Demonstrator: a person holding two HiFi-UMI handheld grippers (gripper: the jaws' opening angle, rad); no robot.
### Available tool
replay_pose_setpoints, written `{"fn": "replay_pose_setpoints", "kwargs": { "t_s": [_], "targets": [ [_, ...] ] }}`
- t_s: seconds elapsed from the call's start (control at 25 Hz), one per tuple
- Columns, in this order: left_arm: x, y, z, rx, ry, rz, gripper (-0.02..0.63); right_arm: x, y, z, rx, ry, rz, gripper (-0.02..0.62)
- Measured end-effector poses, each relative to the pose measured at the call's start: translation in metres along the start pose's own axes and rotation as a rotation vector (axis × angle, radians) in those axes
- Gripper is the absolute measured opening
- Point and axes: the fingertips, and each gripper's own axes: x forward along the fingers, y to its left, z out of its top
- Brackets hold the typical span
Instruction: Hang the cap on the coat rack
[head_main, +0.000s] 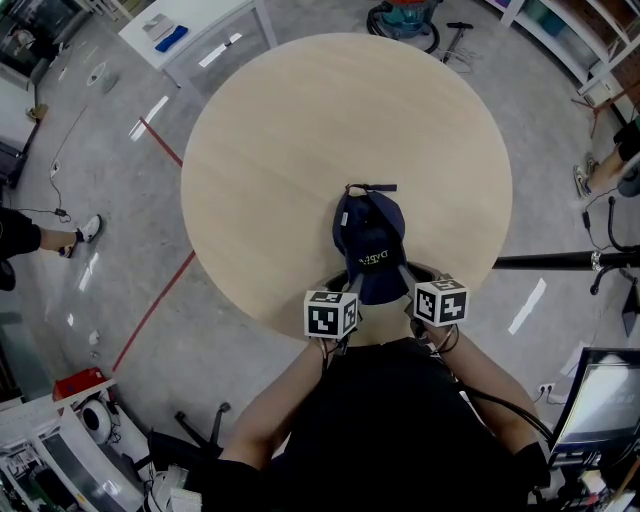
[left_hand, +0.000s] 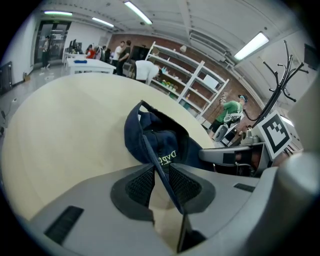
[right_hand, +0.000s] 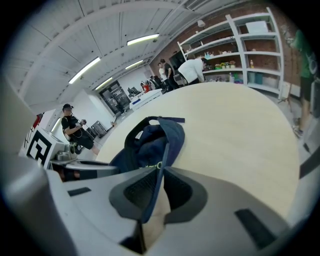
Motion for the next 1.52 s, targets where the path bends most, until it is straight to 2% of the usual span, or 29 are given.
{"fn": "replay_pose_setpoints", "kwargs": {
  "t_s": [0.36,0.64,0.84,1.0,1.2,1.52],
  "targets": [
    [-0.006,-0.007,0.015,0.017,-0.053,0.009,0.086,-0.014,0.004,0.015,-0.008,-0.080,0.012,0.049],
    [-0.022,-0.031,0.045,0.045,-0.143,-0.023,0.081,-0.046,0.008,0.043,-0.040,-0.187,0.011,0.049],
    [-0.038,-0.051,0.070,0.096,-0.226,-0.025,0.076,-0.073,0.013,0.064,-0.053,-0.296,0.007,0.049],
    [-0.056,-0.075,0.087,0.121,-0.302,-0.034,0.071,-0.107,0.018,0.081,-0.097,-0.386,0.011,0.049],
    [-0.061,-0.119,0.093,0.131,-0.354,-0.059,0.067,-0.153,0.005,0.087,-0.170,-0.467,0.003,0.048],
    [-0.066,-0.173,0.091,0.188,-0.416,-0.089,0.064,-0.207,-0.016,0.082,-0.134,-0.569,-0.010,0.044]
  ]
}}
